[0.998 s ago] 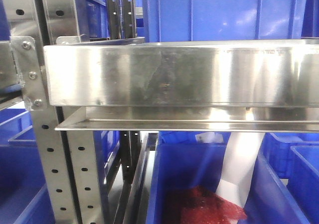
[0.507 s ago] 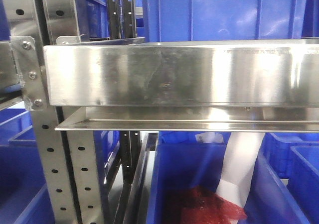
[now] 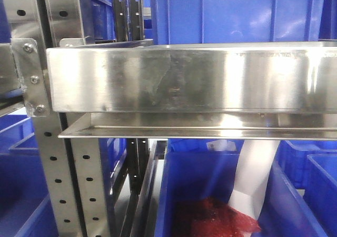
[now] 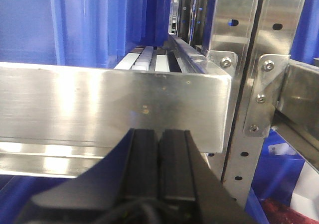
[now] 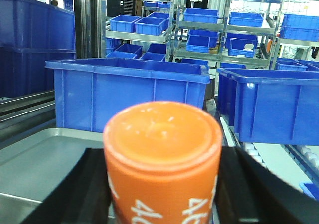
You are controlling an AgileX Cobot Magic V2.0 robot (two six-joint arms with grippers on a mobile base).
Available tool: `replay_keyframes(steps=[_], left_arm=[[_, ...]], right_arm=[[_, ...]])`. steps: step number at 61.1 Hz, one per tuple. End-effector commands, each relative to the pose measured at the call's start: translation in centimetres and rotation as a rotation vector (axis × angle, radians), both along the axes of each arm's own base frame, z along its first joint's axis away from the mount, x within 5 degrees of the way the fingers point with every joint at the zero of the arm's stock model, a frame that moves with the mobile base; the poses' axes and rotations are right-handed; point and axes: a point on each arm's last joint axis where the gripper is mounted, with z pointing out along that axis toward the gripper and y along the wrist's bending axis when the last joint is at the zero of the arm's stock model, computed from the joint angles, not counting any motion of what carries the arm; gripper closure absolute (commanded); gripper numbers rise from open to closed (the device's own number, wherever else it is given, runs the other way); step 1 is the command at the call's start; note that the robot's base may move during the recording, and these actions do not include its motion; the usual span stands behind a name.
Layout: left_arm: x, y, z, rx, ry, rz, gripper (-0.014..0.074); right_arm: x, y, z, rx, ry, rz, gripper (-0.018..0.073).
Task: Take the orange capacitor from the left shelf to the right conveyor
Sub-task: 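Retract the right gripper holding the capacitor away from the shelf, then drive the base to the red conveyor, holding the capacitor in the right gripper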
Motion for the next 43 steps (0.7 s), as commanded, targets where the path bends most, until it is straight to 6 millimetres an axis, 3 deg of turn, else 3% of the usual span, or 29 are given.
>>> replay_keyframes(steps=[1, 43], left_arm=[[-0.14, 0.09, 0.98, -0.012, -0.103, 0.009, 0.0723], [-0.14, 0.09, 0.98, -0.012, -0.103, 0.009, 0.0723]], right_arm=[[-0.2, -0.08, 1.51, -0.01, -0.102, -0.015, 0.0403], [-0.2, -0.08, 1.51, -0.01, -0.102, -0.015, 0.0403]])
